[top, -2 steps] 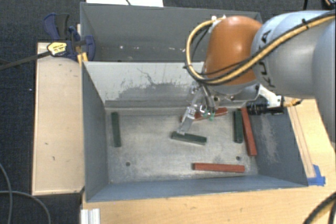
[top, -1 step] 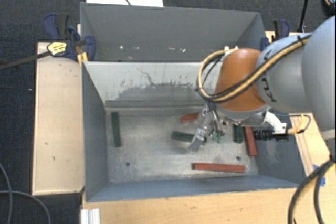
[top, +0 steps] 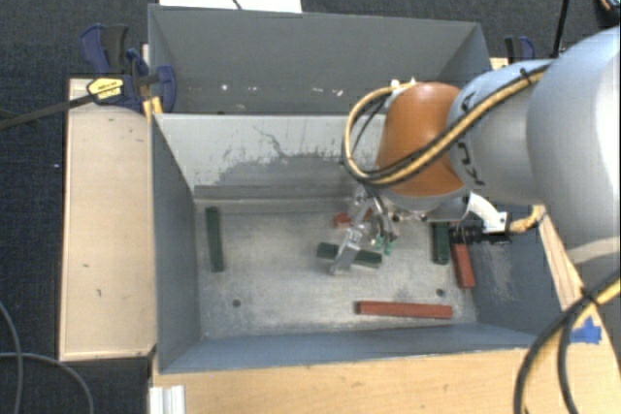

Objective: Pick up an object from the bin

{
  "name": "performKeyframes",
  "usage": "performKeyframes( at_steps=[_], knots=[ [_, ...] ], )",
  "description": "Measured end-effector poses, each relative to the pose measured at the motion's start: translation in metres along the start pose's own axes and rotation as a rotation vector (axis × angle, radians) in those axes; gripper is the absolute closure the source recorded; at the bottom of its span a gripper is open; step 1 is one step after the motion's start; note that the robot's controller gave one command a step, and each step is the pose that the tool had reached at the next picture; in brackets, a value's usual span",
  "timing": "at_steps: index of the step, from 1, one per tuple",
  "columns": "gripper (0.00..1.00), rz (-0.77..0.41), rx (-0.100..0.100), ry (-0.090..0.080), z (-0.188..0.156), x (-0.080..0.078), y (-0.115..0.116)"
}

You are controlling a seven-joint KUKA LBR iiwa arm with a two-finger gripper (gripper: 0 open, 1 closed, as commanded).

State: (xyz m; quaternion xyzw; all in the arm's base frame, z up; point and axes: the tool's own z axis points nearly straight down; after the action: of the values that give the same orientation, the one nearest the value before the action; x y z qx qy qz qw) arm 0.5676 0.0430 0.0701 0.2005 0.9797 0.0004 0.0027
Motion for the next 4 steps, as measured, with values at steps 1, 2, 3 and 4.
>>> performKeyframes(
  at_steps=[1, 2, 3, 4],
  knots=[
    [1.00, 0.006, -0.003, -0.005, -0.003, -0.002, 0.000],
    [1.00, -0.039, 0.002, 0.004, -0.027, 0.017, -0.008],
    [0.00, -0.035, 0.001, 0.005, -0.026, 0.017, -0.007],
    [0.00, -0.066, 0.001, 0.000, 0.001, -0.028, -0.007]
  ],
)
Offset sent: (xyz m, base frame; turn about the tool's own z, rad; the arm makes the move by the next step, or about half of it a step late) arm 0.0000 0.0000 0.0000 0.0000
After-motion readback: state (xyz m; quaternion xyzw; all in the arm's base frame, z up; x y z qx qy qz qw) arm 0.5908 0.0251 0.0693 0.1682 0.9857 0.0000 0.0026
